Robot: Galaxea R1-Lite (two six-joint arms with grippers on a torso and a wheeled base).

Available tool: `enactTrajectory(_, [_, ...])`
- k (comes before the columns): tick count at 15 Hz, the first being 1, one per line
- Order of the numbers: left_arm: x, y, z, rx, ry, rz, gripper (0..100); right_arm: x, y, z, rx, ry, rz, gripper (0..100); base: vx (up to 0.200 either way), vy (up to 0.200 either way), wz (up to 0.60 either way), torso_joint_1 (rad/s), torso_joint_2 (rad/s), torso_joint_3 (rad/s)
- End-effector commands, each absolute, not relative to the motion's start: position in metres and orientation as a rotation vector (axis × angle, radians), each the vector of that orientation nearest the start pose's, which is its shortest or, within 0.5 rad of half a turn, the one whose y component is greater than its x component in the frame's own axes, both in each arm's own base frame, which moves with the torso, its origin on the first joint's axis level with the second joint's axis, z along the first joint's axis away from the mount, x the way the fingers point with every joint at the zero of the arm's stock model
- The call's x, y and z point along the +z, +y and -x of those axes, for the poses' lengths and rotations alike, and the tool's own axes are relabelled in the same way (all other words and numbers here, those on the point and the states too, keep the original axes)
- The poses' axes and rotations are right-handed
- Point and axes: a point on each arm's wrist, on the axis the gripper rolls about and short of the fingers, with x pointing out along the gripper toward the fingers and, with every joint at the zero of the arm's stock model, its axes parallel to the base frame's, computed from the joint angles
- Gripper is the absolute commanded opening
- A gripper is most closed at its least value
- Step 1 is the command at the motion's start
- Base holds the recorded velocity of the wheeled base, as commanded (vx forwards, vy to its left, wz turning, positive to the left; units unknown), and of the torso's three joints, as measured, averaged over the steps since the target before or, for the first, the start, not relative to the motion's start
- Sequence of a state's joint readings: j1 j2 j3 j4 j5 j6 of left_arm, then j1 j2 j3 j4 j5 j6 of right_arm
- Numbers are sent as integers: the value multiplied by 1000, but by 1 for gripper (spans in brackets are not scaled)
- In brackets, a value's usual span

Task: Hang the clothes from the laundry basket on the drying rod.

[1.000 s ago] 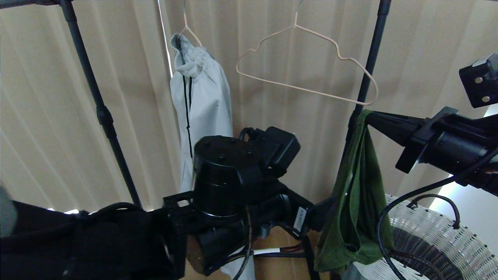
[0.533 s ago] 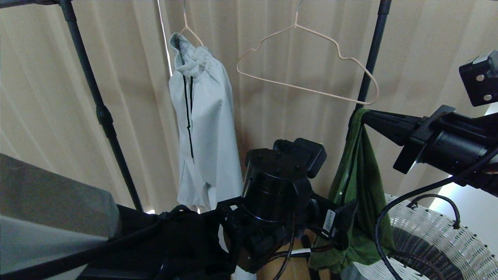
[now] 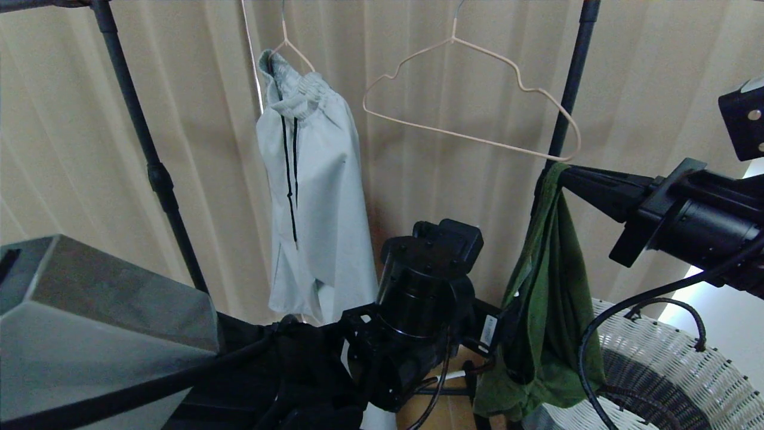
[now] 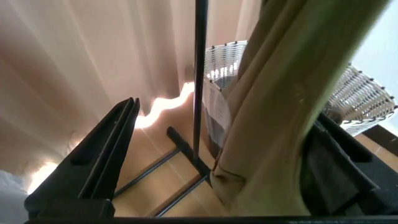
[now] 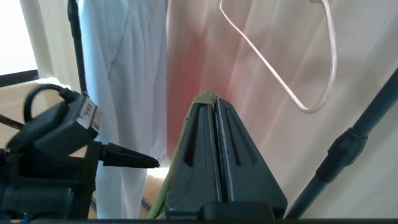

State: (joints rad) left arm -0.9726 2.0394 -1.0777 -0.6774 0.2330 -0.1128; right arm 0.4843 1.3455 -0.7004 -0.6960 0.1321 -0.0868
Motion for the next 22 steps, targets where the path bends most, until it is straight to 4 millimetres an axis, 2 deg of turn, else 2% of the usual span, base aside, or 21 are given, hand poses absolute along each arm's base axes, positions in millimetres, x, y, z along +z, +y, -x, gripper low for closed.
enactTrajectory(1, [131, -321, -226, -714, 303, -78, 100, 255, 105, -193, 612, -88, 74, 0, 0, 0, 0, 0, 0, 0])
enactTrajectory(2, [119, -314, -222, -710, 338, -118, 100, 258, 105, -193, 611, -97, 72, 0, 0, 0, 0, 0, 0, 0])
enactTrajectory(3, [116, -308, -219, -710, 353, -134, 100, 259, 104, -193, 608, -102, 71, 0, 0, 0, 0, 0, 0, 0])
enactTrajectory(10, [111, -283, -202, -708, 393, -192, 100, 261, 104, -192, 608, -107, 72, 0, 0, 0, 0, 0, 0, 0])
enactTrajectory(11, [112, -283, -202, -709, 388, -191, 0, 261, 104, -192, 608, -107, 72, 0, 0, 0, 0, 0, 0, 0])
enactTrajectory(13, [110, -276, -195, -705, 348, -203, 0, 258, 103, -191, 607, -98, 74, 0, 0, 0, 0, 0, 0, 0])
enactTrajectory(15, [111, -249, -177, -715, 224, -257, 0, 252, 102, -189, 608, -78, 77, 0, 0, 0, 0, 0, 0, 0])
enactTrajectory(16, [117, -242, -175, -710, 178, -262, 0, 251, 102, -189, 609, -76, 77, 0, 0, 0, 0, 0, 0, 0])
enactTrajectory(17, [144, -219, -181, -646, 98, -218, 0, 250, 102, -189, 611, -71, 77, 0, 0, 0, 0, 0, 0, 0])
enactTrajectory(18, [163, -204, -184, -600, 50, -184, 0, 246, 102, -187, 612, -60, 77, 0, 0, 0, 0, 0, 0, 0])
enactTrajectory(19, [172, -193, -187, -565, 37, -173, 0, 243, 100, -185, 612, -50, 77, 0, 0, 0, 0, 0, 0, 0])
enactTrajectory(20, [194, -168, -190, -500, 18, -157, 0, 238, 98, -180, 613, -36, 77, 0, 0, 0, 0, 0, 0, 0])
enactTrajectory(21, [200, -160, -189, -483, 21, -150, 0, 237, 97, -178, 611, -33, 73, 0, 0, 0, 0, 0, 0, 0])
enactTrajectory(22, [216, -144, -186, -477, 12, -131, 0, 238, 95, -175, 611, -40, 71, 0, 0, 0, 0, 0, 0, 0])
